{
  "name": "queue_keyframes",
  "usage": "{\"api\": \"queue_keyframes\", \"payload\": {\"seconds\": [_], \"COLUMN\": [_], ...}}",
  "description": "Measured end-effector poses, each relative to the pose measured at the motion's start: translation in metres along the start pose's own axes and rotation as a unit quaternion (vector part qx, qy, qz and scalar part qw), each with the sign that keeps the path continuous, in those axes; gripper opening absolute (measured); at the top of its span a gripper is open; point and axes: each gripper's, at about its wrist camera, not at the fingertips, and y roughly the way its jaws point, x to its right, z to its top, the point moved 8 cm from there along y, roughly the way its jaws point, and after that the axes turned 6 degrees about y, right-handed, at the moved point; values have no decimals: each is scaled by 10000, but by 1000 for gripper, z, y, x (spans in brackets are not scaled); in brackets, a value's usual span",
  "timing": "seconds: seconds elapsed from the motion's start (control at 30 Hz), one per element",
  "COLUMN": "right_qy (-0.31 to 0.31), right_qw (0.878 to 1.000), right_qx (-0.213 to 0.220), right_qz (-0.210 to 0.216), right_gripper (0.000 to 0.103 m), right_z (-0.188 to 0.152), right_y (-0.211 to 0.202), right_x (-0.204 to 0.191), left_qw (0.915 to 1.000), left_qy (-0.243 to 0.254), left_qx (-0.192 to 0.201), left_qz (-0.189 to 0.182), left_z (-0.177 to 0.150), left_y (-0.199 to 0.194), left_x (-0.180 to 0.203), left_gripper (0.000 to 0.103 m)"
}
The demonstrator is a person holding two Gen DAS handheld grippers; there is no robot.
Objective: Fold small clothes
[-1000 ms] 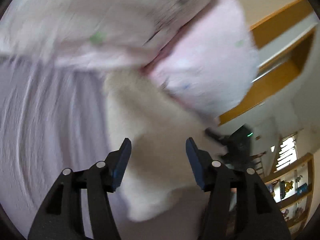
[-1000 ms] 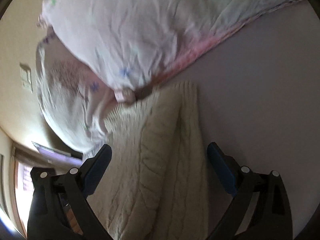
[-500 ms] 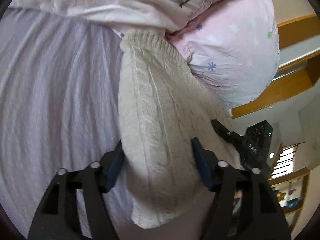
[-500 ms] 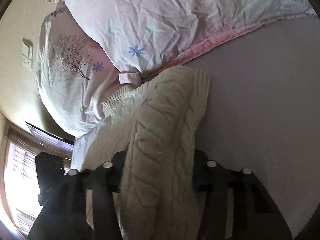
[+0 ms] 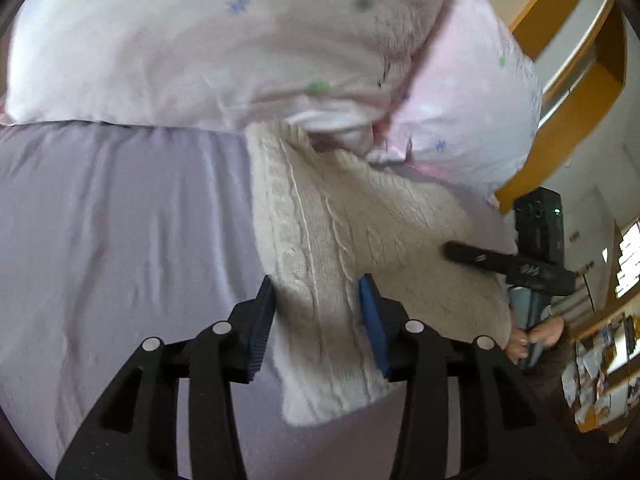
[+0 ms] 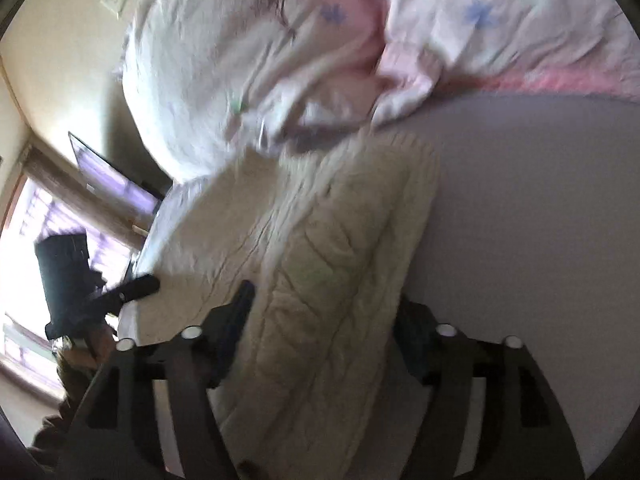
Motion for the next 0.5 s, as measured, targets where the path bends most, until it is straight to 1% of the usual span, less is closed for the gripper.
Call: {"api": "queue_keyframes", "payload": {"seconds": [0.07,0.1,0.13,0.17,0.2,0.23,0.27,0.3,0.33,0.37,0.4,0.43,0.5], "right_qy": [116,92,36,-85,-218,-321,-449,-575,-676,-633,-537,-526,-566], "right_qw": [9985,9980,9982,9988,9992,9992,9982,9963,9944,9941,9933,9919,9870], "right_qx": [526,626,587,482,345,192,123,192,364,508,733,866,982], "right_qz": [35,91,95,43,-30,-123,-380,-601,-727,-718,-708,-766,-1138], "right_gripper": [72,71,68,64,47,28,26,21,15,13,13,13,13], "right_z": [9,10,8,3,-5,-7,-11,-12,-11,-6,1,5,11], "right_y": [-27,-36,-37,-34,-27,-13,-4,1,-2,-8,-17,-21,-14], "right_x": [3,1,-2,-7,-12,-17,-18,-21,-24,-24,-23,-21,-11], "left_qw": [9990,9980,9968,9955,9948,9937,9928,9926,9932,9936,9936,9935,9930], "left_qy": [102,175,279,410,482,638,796,862,917,917,891,879,875], "left_qx": [431,599,754,838,858,832,718,635,483,390,291,254,103], "left_qz": [98,57,-54,-179,-249,-398,-536,-566,-535,-523,-625,-671,-787], "left_z": [4,5,6,5,5,2,-1,-3,-7,-10,-14,-14,-22], "left_y": [-18,-25,-31,-33,-32,-30,-20,-13,-1,7,15,20,26], "left_x": [7,13,25,39,46,60,73,78,81,82,81,82,82], "left_gripper": [44,49,53,54,56,59,60,60,60,60,57,49,46]}}
